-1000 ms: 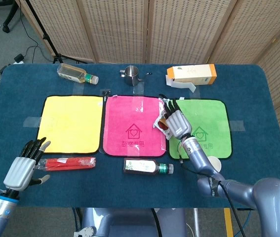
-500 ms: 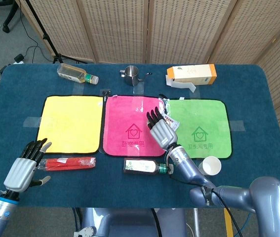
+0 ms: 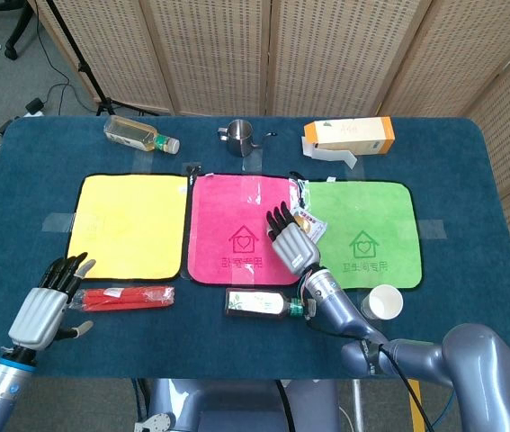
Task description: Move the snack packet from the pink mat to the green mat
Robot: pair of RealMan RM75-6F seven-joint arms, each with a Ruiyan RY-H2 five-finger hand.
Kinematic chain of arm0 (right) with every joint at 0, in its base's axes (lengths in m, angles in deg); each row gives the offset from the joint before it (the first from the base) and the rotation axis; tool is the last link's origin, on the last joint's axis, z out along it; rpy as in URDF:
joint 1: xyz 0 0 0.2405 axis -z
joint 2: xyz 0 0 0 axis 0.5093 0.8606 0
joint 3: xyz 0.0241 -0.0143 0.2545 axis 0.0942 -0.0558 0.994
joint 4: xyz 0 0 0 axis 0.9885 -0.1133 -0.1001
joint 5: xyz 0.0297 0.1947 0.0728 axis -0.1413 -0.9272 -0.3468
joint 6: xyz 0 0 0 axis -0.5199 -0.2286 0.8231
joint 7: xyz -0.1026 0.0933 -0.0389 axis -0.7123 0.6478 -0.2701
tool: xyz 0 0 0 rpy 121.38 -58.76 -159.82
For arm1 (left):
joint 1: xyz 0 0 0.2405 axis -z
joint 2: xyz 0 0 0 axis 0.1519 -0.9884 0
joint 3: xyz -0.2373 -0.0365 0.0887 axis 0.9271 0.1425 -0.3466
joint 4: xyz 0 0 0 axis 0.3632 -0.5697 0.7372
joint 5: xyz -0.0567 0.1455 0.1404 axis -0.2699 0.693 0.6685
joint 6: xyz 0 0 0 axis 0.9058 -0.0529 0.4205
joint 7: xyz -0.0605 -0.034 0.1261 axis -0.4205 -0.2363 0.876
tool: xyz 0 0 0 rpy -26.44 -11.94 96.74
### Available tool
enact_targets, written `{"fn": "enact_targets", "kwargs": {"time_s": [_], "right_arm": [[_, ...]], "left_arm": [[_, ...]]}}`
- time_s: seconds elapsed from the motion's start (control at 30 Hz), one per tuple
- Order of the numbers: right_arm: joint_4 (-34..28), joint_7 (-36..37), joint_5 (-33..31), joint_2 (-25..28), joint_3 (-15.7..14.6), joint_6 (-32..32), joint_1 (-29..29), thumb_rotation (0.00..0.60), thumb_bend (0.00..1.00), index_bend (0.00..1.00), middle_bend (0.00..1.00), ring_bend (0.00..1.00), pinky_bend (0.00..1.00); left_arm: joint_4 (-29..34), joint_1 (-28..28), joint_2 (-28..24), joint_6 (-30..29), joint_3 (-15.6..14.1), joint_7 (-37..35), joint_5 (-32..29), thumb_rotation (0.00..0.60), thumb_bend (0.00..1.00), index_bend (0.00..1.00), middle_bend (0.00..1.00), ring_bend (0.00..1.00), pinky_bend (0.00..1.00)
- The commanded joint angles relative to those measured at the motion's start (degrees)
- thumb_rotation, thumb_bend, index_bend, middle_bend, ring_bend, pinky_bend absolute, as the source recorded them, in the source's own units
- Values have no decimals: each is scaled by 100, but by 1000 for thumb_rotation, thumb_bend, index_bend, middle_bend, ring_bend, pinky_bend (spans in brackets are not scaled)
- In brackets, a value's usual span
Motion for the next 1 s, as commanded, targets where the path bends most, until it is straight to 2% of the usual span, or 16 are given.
{"fn": "enact_targets", "kwargs": {"time_s": [0.03,0.57,1.0], "right_arm": [[37,26,-13,22,-21,1,32,600,981,150,46,0,42],[45,336,-30,299,-207,-91,407,600,981,150,46,0,42],[137,462,-80,524,-216,-136,621,600,981,150,45,0,42]], "left_arm": [[0,1,1,4,1,2,-4,600,93,0,0,0,0],[38,-29,1,-73,-28,61,72,600,93,0,0,0,0],[61,-37,7,-84,-46,104,107,600,93,0,0,0,0]]}}
